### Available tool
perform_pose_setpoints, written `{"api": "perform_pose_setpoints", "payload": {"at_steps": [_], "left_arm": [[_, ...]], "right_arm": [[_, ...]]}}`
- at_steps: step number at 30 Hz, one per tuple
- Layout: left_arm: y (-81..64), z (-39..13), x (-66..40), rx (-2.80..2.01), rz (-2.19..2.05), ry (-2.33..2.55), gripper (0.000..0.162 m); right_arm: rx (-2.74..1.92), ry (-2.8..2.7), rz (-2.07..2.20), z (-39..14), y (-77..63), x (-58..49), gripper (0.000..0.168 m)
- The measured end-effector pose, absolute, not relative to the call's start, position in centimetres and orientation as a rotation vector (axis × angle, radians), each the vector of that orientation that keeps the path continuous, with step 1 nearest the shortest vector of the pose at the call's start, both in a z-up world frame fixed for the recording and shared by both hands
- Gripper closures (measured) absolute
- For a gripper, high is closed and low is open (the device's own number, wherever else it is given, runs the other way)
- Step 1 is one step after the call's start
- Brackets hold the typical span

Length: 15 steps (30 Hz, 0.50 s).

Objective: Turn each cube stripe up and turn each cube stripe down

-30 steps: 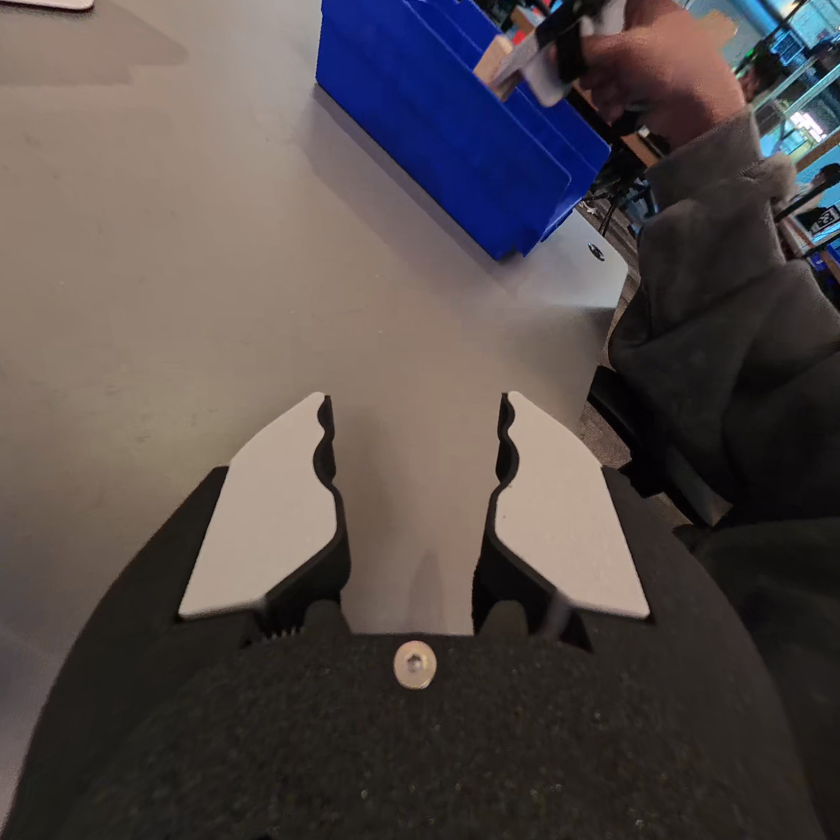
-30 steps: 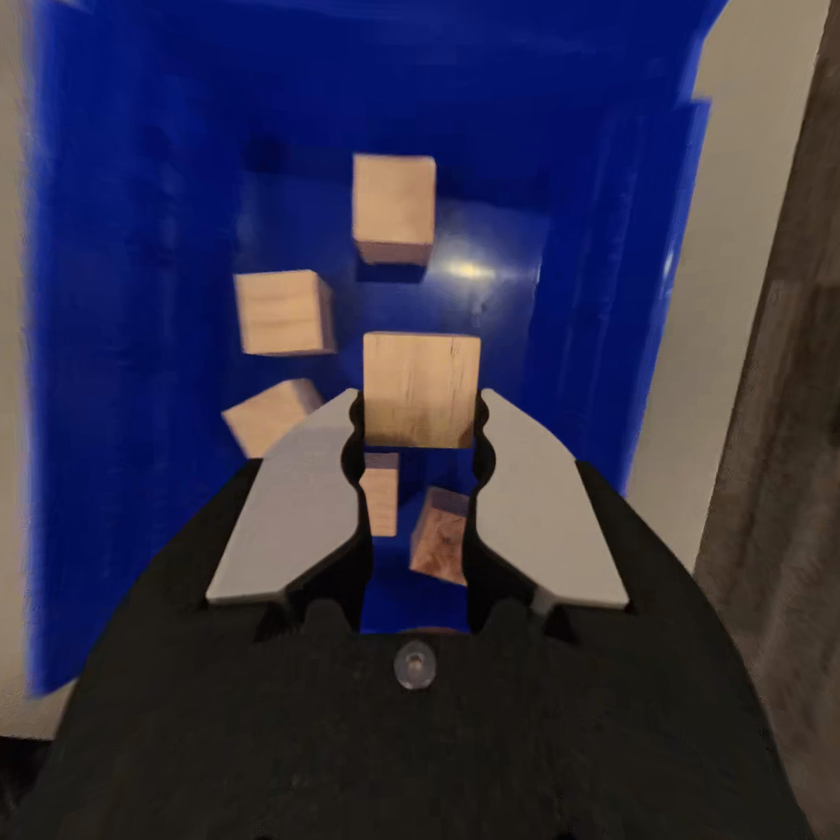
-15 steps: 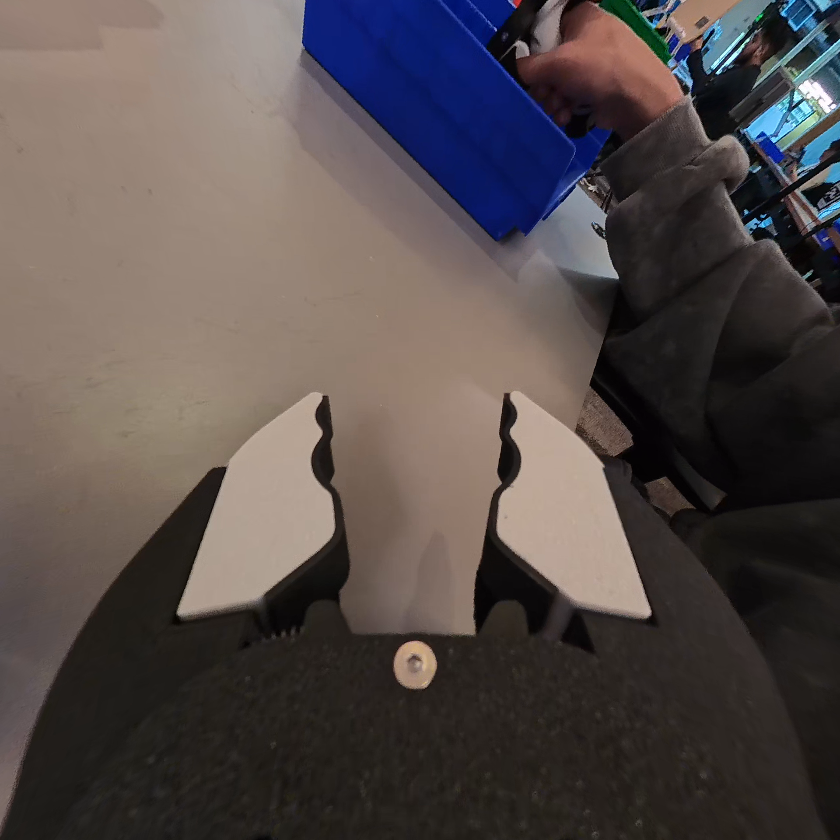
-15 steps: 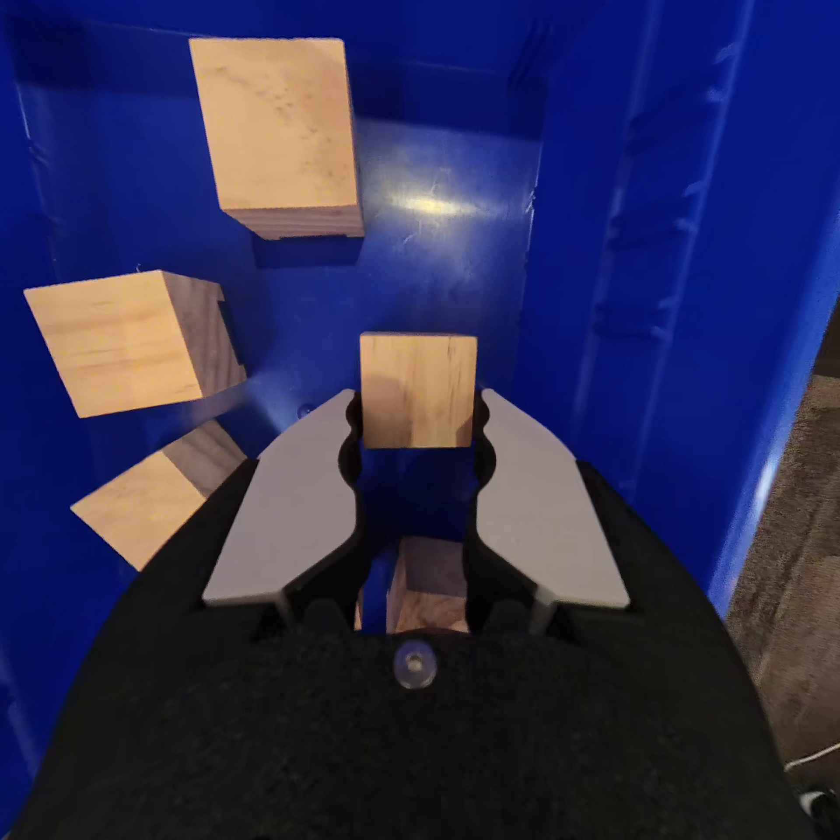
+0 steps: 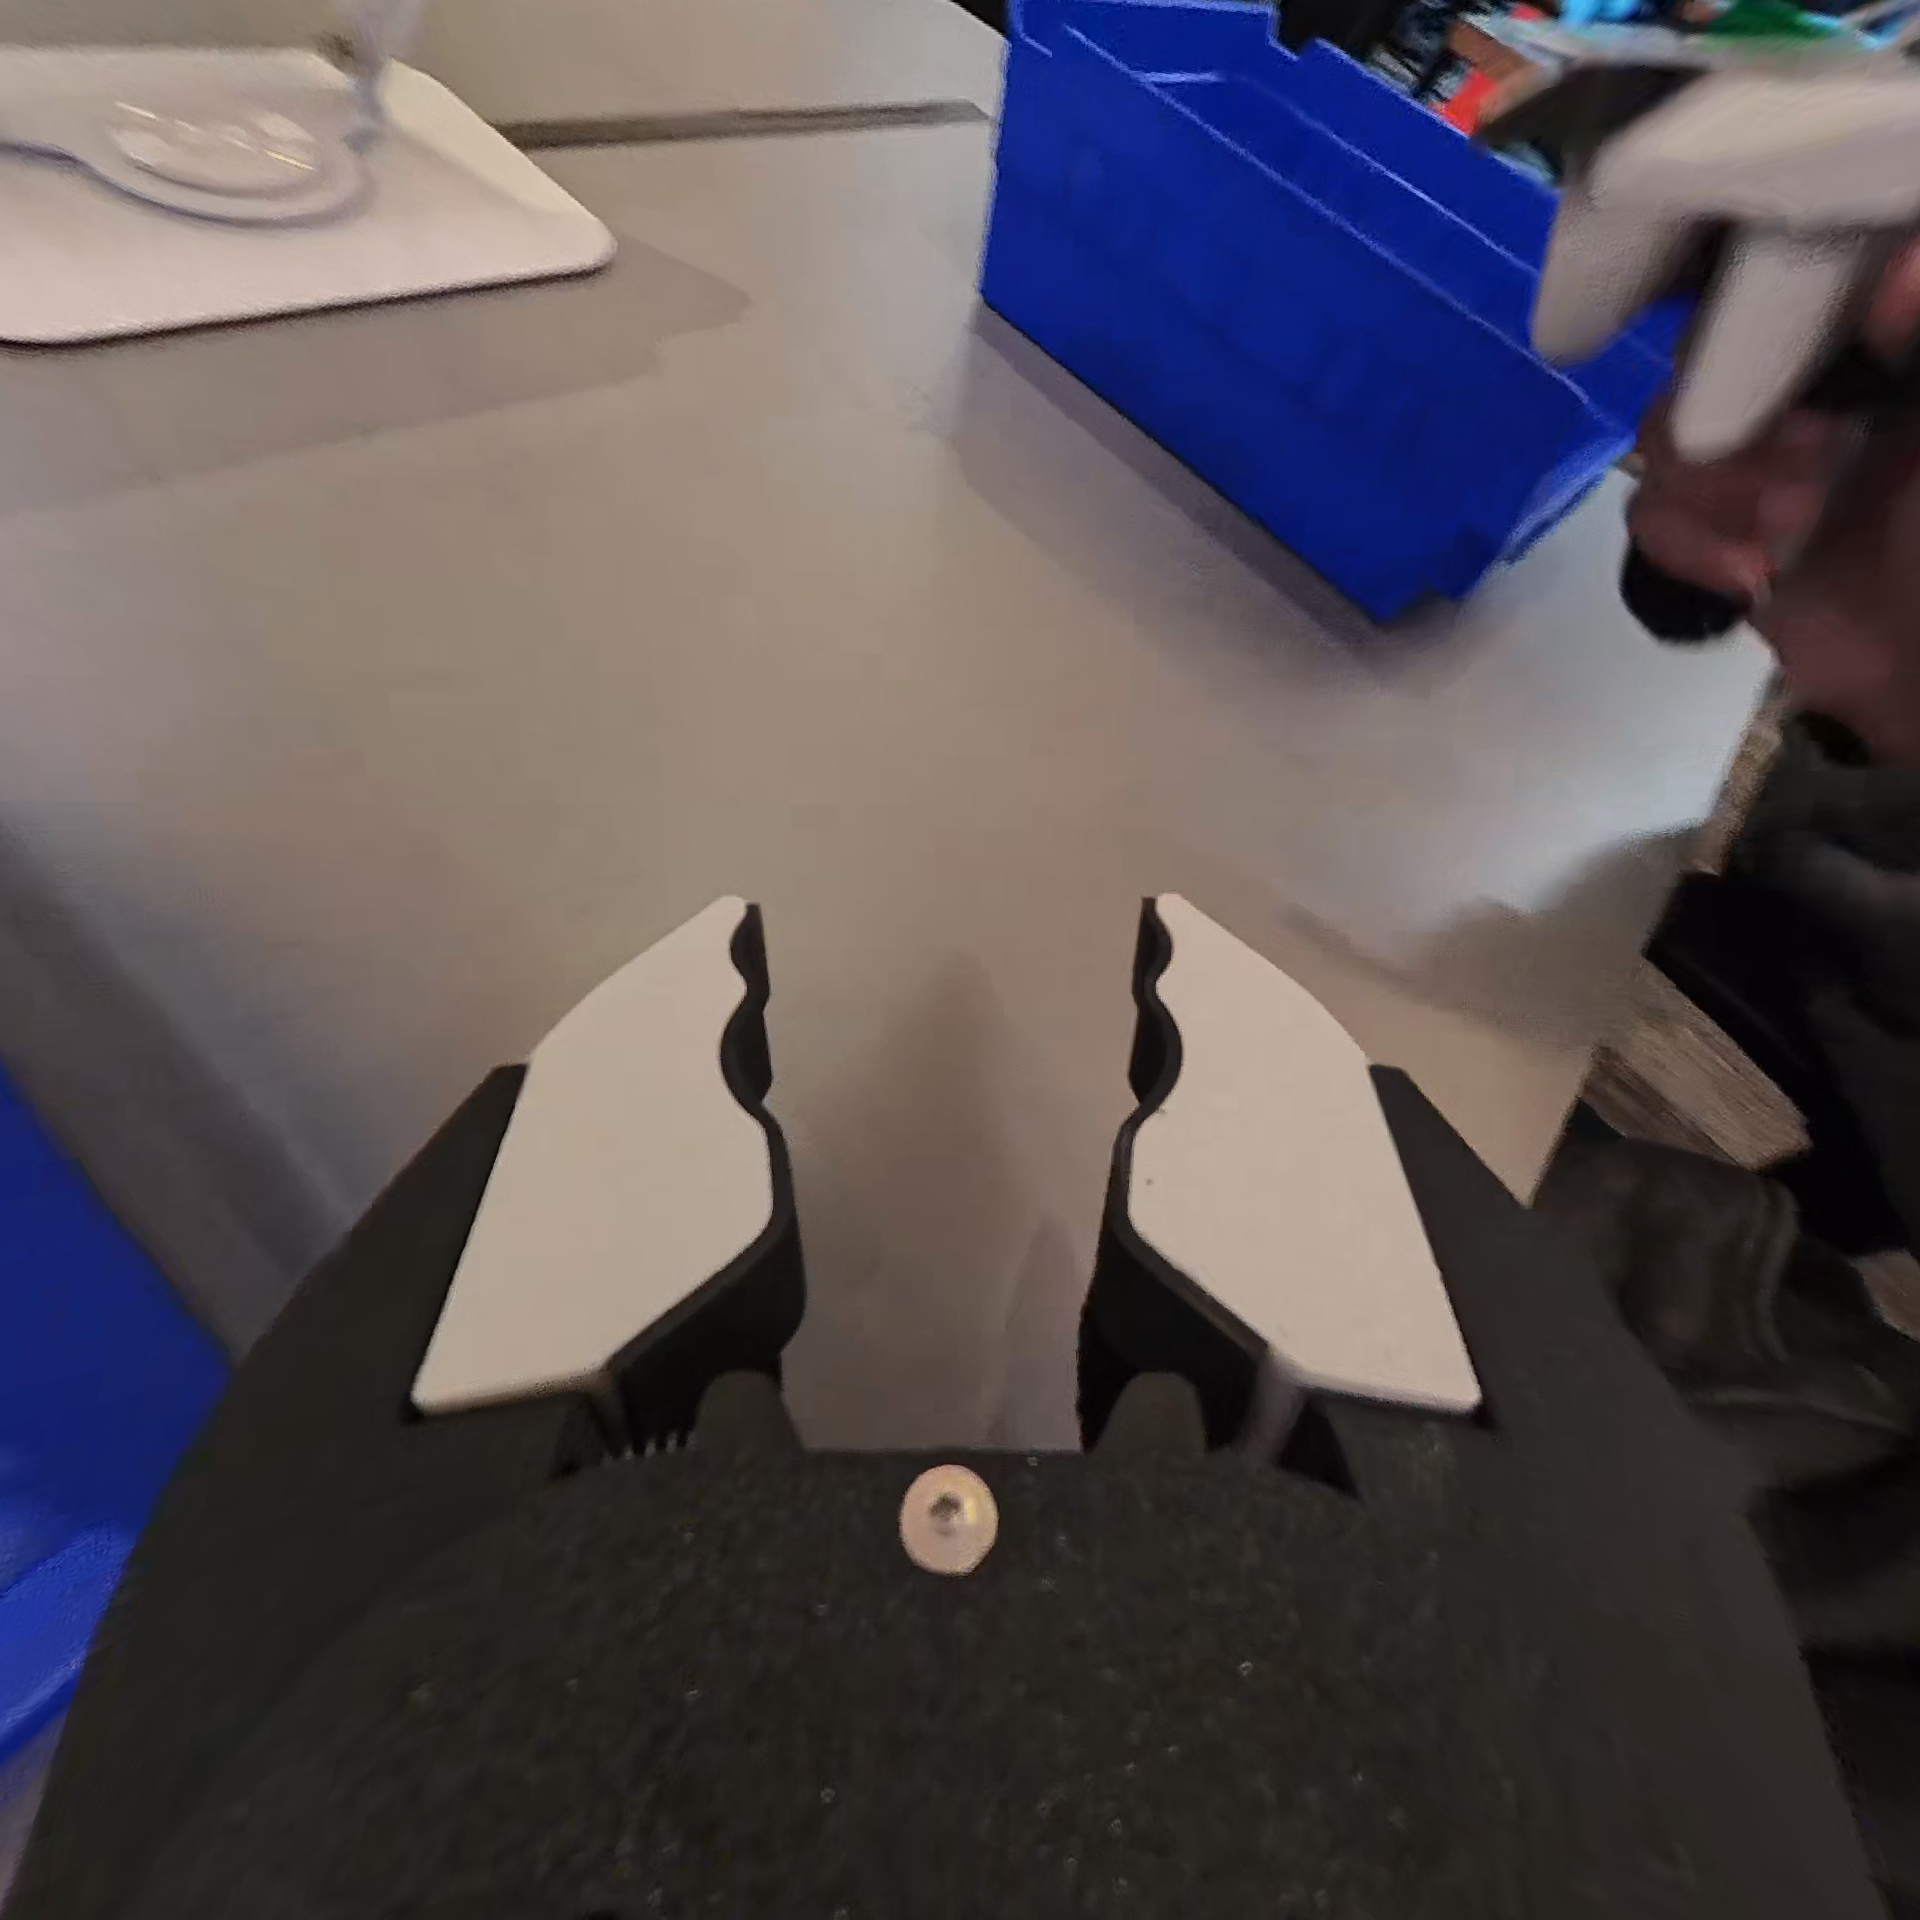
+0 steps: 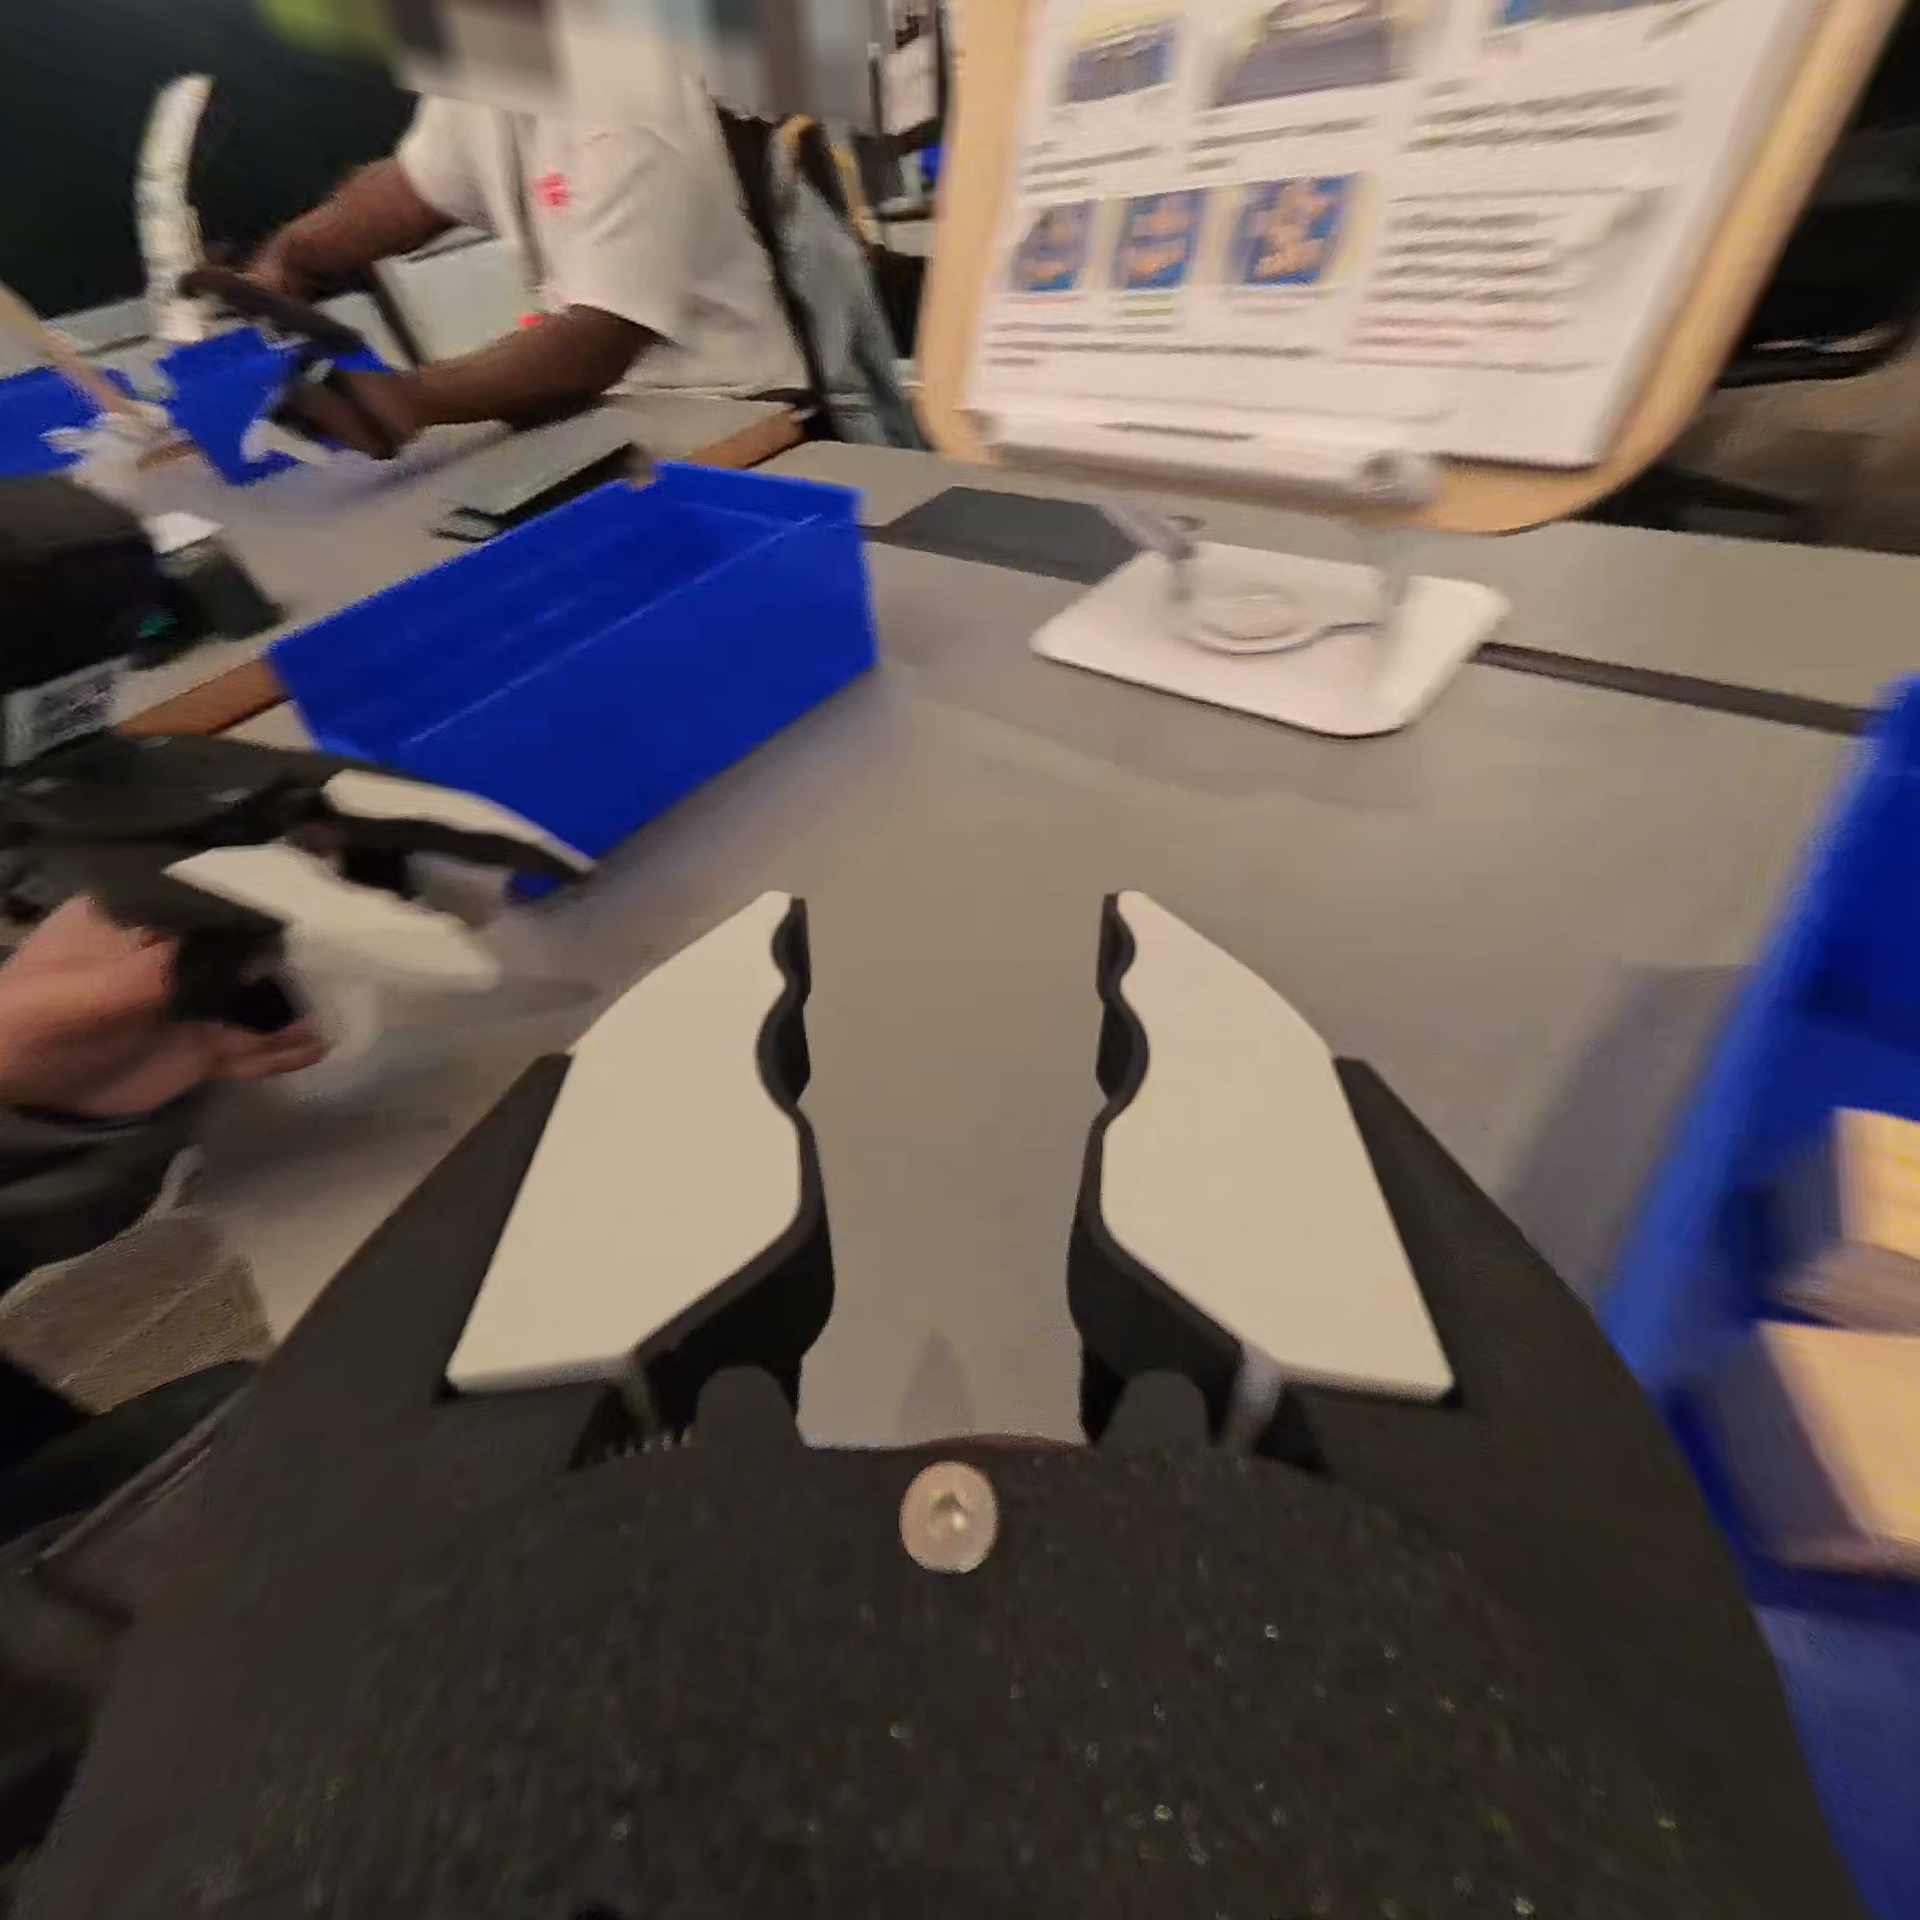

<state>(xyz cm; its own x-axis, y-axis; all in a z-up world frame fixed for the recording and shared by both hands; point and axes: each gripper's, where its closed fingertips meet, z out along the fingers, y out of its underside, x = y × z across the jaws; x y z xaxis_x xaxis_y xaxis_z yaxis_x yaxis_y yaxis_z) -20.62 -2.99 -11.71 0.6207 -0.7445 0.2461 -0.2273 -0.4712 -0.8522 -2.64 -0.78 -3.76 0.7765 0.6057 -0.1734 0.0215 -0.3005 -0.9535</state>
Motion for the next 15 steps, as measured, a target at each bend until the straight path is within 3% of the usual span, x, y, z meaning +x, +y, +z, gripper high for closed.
{"api": "perform_pose_setpoints", "payload": {"at_steps": [2,7,15], "left_arm": [[-2.0,-11.8,-22.1,-2.033,-0.665,0.682,0.100],[-0.5,-10.9,-24.7,-1.967,-0.445,0.536,0.094],[-0.1,-11.5,-25.1,-1.938,-0.344,0.450,0.089]], "right_arm": [[-1.771,-0.536,0.642,-5.6,-2.6,-6.3,0.112],[-1.762,-0.537,0.580,-9.8,-4.4,-9.3,0.112],[-1.685,-0.411,0.734,-9.2,-4.7,-8.3,0.114]]}}
